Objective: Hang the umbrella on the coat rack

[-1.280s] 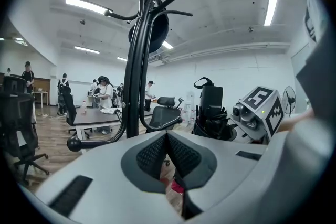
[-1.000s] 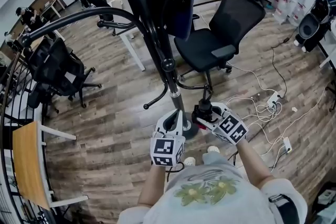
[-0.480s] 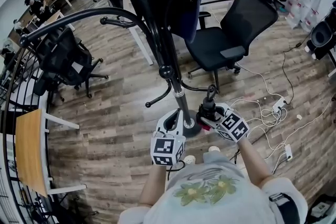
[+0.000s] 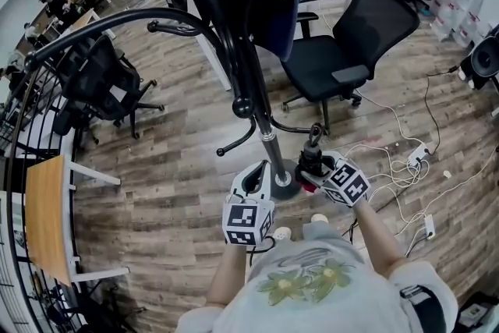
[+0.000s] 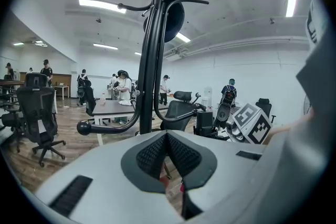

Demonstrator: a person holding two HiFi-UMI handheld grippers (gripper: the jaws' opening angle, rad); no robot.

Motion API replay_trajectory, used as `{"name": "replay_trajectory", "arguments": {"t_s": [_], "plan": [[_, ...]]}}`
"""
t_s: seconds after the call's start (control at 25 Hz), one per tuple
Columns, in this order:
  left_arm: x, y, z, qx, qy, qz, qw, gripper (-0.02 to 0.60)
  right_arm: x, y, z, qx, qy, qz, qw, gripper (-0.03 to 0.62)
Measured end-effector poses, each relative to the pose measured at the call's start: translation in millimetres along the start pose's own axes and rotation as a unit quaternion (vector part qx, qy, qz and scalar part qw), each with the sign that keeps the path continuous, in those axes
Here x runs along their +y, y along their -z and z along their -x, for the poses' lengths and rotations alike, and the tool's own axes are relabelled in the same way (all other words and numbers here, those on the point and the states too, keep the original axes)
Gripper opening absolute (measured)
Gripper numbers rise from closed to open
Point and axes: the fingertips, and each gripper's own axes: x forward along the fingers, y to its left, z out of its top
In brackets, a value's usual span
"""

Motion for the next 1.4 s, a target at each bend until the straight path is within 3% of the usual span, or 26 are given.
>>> {"name": "replay_trajectory", "arguments": {"t_s": [1.4], "plan": [[7, 10, 5, 0.013, -0.019, 0.006, 0.9997, 0.003, -8, 31, -19, 0.027, -0.019, -0.045, 0.998, 0.212]]}}
